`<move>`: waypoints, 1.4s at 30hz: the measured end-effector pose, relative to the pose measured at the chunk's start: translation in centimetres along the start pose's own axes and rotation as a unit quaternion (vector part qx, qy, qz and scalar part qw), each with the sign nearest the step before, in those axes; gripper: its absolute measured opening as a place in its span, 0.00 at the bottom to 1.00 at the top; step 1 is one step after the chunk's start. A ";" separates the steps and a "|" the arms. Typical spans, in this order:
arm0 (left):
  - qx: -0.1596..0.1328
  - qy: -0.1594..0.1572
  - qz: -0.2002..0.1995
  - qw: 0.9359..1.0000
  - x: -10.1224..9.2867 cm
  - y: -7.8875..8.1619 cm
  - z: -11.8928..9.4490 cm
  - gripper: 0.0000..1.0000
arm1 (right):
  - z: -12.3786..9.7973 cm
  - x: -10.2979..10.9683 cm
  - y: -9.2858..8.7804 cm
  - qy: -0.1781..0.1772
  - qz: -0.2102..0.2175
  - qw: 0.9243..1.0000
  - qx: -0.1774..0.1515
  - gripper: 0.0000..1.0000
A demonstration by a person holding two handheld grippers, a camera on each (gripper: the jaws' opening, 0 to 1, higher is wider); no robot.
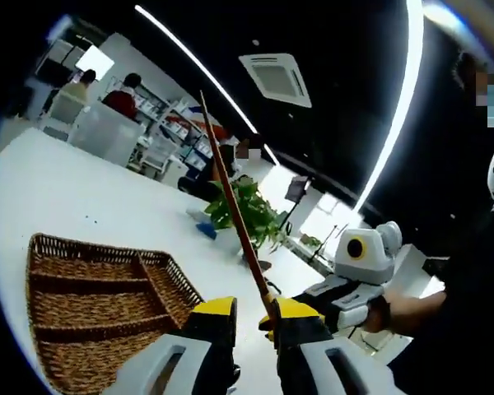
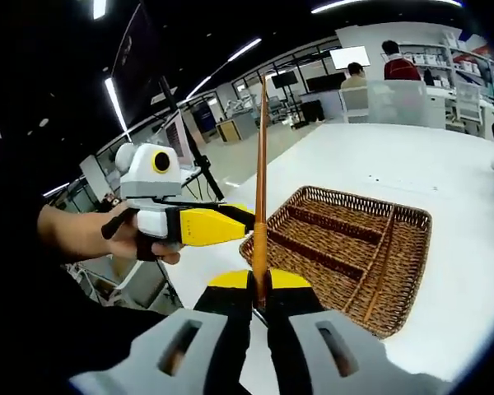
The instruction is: Arrange the knives, forks, and spoons in their matching storage slots by inserting each utensil handle-first until every utensil is classified and aligned in the correct compartment
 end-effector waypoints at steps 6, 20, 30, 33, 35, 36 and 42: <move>0.024 0.072 0.105 0.992 1.8 1.2 -1.9 0.43 | -1.1 -1.9 0.2 -0.034 0.025 0.999 0.008 0.03; 0.099 0.128 0.234 0.959 3.9 2.3 -5.4 0.76 | -3.8 -7.3 -0.8 -0.126 0.089 0.988 0.033 0.03; 0.092 0.134 0.218 0.962 5.5 3.4 -8.2 0.91 | -4.4 -8.6 -1.8 -0.154 0.122 0.979 0.055 0.03; 0.102 0.140 0.231 0.958 6.3 3.3 -9.1 0.91 | -4.2 -8.9 -2.2 -0.167 0.132 0.975 0.062 0.03; 0.108 0.139 0.234 0.956 6.5 3.3 -9.5 0.91 | -4.2 -8.9 -1.8 -0.175 0.142 0.972 0.063 0.03; 0.109 0.139 0.235 0.956 6.7 3.3 -9.8 0.91 | -4.2 -8.9 -1.8 -0.178 0.142 0.972 0.065 0.03; 0.101 0.135 0.235 0.957 7.3 4.2 -10.8 0.95 | -4.3 -9.8 -0.5 -0.204 0.149 0.965 0.074 0.03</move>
Point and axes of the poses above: the point that each gripper's makers call its tool centre point, and the gripper's own axes: z roughly forward along the fingers, x roughly to its left, y roughly out of its top, the point moved 2 cm from there along -z, roughly backward along the fingers, and after that the axes turned 4 degrees about x, right-handed, at the moved point
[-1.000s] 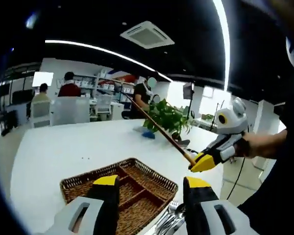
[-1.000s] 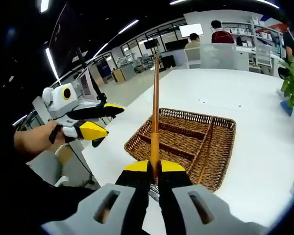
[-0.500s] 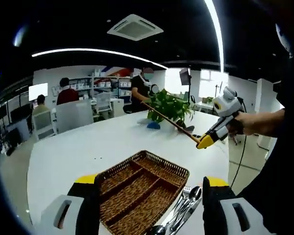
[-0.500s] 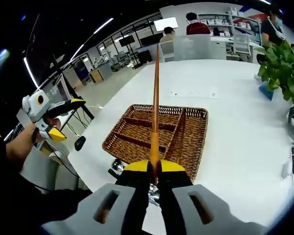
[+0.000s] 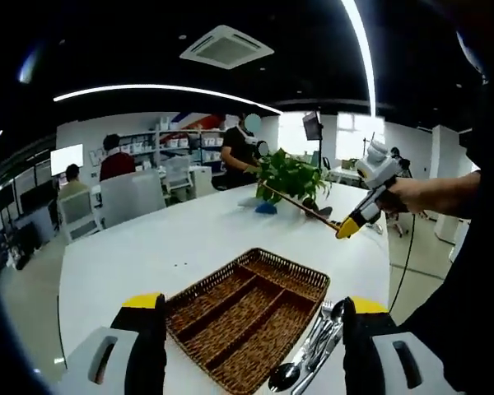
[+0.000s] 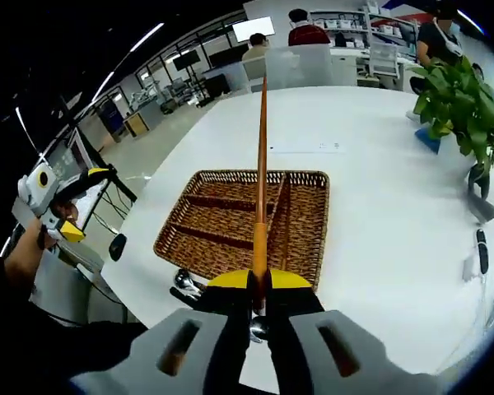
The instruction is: Arrange the knives, forks, and spoons in their matching storage slots by inserting each utensil handle-first until every utensil is classified and aligned in the correct compartment
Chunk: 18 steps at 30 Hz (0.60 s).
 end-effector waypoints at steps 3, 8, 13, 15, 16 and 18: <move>0.000 -0.008 0.000 1.000 0.6 -0.1 -0.2 0.99 | 0.1 0.1 0.4 -0.015 0.002 1.000 0.009 0.03; 0.008 -0.019 0.001 1.000 1.5 -0.7 -1.0 1.00 | 0.5 0.5 0.6 -0.038 -0.015 0.999 0.032 0.03; 0.006 -0.030 -0.002 1.000 2.3 -1.2 -1.9 1.00 | 1.3 0.5 0.6 -0.065 -0.019 0.996 0.051 0.03; 0.001 -0.034 0.008 0.999 2.2 -1.2 -2.4 1.00 | 1.5 0.1 0.6 -0.079 -0.021 0.995 0.053 0.03; 0.002 -0.033 0.010 0.999 2.3 -1.2 -2.6 1.00 | 1.6 0.0 0.6 -0.080 -0.020 0.995 0.054 0.03; 0.008 -0.019 0.012 1.000 2.9 -1.5 -3.0 1.00 | 2.0 -0.1 0.6 -0.076 -0.014 0.996 0.054 0.03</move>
Point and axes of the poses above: the point that each gripper's makers call its tool centre point, and the gripper's own axes: z roughly forward along the fingers, x roughly to its left, y roughly out of its top, the point moved 2 cm from there along -z, roughly backward along the fingers, and after that the axes turned 4 degrees about x, right-handed, at the moved point
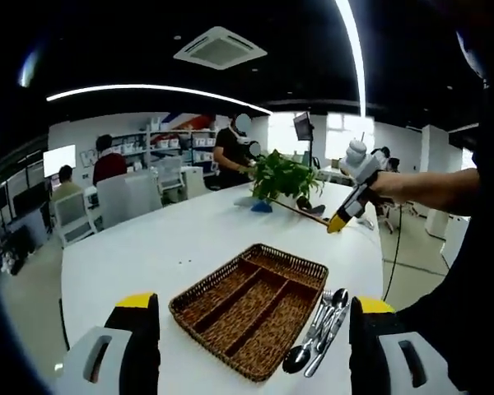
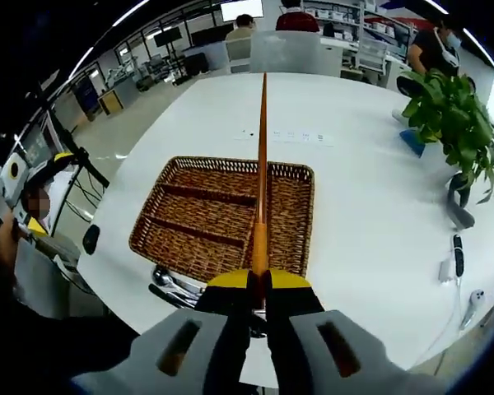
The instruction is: Arrange the knives, forks, and spoons in their matching storage slots by inserting each utensil handle-first until every utensil is classified and aligned in the correct compartment
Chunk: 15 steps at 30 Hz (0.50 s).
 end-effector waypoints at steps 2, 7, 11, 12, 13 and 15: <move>0.008 0.007 -0.019 1.000 0.5 -0.2 -0.4 1.00 | 0.5 -0.1 -0.2 -0.001 -0.001 1.000 0.007 0.03; -0.011 0.039 -0.021 0.999 1.1 0.7 -1.2 1.00 | 2.0 -1.1 0.0 -0.005 -0.001 1.000 0.008 0.03; -0.017 0.084 -0.022 0.996 1.3 1.3 -1.5 1.00 | 2.3 -1.4 -0.1 -0.001 -0.002 1.000 0.010 0.03; -0.015 0.083 -0.022 0.996 1.0 1.4 -1.4 1.00 | 2.4 -1.5 -0.3 0.001 -0.003 1.000 0.014 0.03; -0.017 0.080 -0.027 0.996 0.7 1.5 -1.3 1.00 | 2.5 -1.8 -0.6 0.002 -0.003 1.000 0.018 0.03; -0.022 0.079 -0.027 0.996 0.2 1.6 -1.2 1.00 | 2.8 -2.2 -1.0 0.001 -0.004 1.000 0.022 0.03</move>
Point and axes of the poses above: the point that each gripper's makers call its tool centre point, and the gripper's own axes: z roughly forward along the fingers, x roughly to its left, y roughly out of its top, the point moved 2 cm from there along -z, roughly backward along the fingers, and after that the axes turned 4 degrees about x, right-handed, at the moved point
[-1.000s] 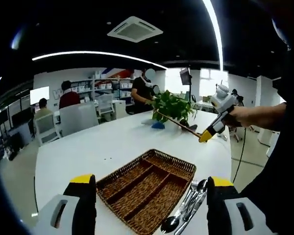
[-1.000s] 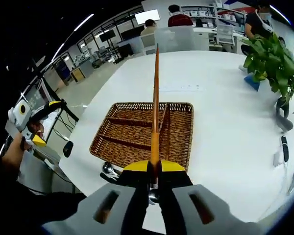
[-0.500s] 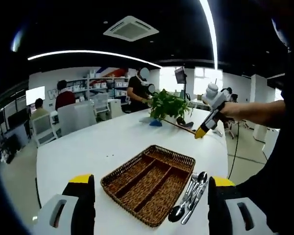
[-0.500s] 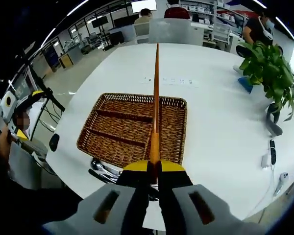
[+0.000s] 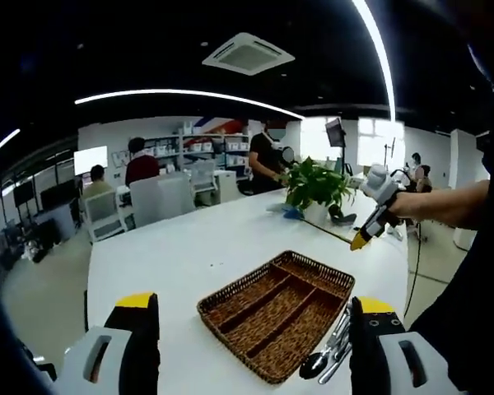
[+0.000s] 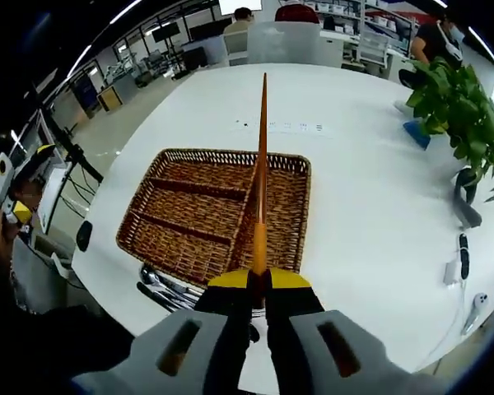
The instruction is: Arrange the knives, forks, and spoons in their matching storage slots by inserting each utensil handle-first until every utensil is classified and aligned in the correct compartment
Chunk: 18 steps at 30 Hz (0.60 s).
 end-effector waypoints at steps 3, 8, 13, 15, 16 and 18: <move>0.001 -0.008 0.001 1.000 -0.6 -0.1 0.3 1.00 | 0.6 -0.4 -0.6 0.002 -0.003 1.000 0.010 0.03; 0.004 -0.016 0.006 1.000 -0.8 0.0 0.7 1.00 | 1.8 -0.7 -1.2 0.006 0.000 1.000 0.020 0.03; 0.003 -0.019 0.013 1.000 -0.3 0.2 0.7 1.00 | 3.3 -1.0 -1.9 0.003 0.005 1.000 0.030 0.03; 0.009 -0.017 0.013 1.000 0.2 0.0 0.7 1.00 | 3.7 -1.0 -2.0 0.002 0.007 0.999 0.031 0.03; 0.013 -0.020 0.011 1.000 0.2 -0.1 0.7 1.00 | 4.0 -1.1 -1.9 -0.002 0.005 0.999 0.031 0.03; 0.019 -0.019 0.016 0.999 0.3 -0.3 0.7 1.00 | 4.3 -1.2 -1.9 -0.005 0.007 1.000 0.030 0.03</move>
Point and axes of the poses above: the point that each gripper's makers call its tool centre point, and the gripper's own axes: z roughly forward along the fingers, x roughly to its left, y roughly out of its top, the point moved 2 cm from there along -z, roughly backward along the fingers, and after that the axes turned 4 degrees about x, right-handed, at the moved point
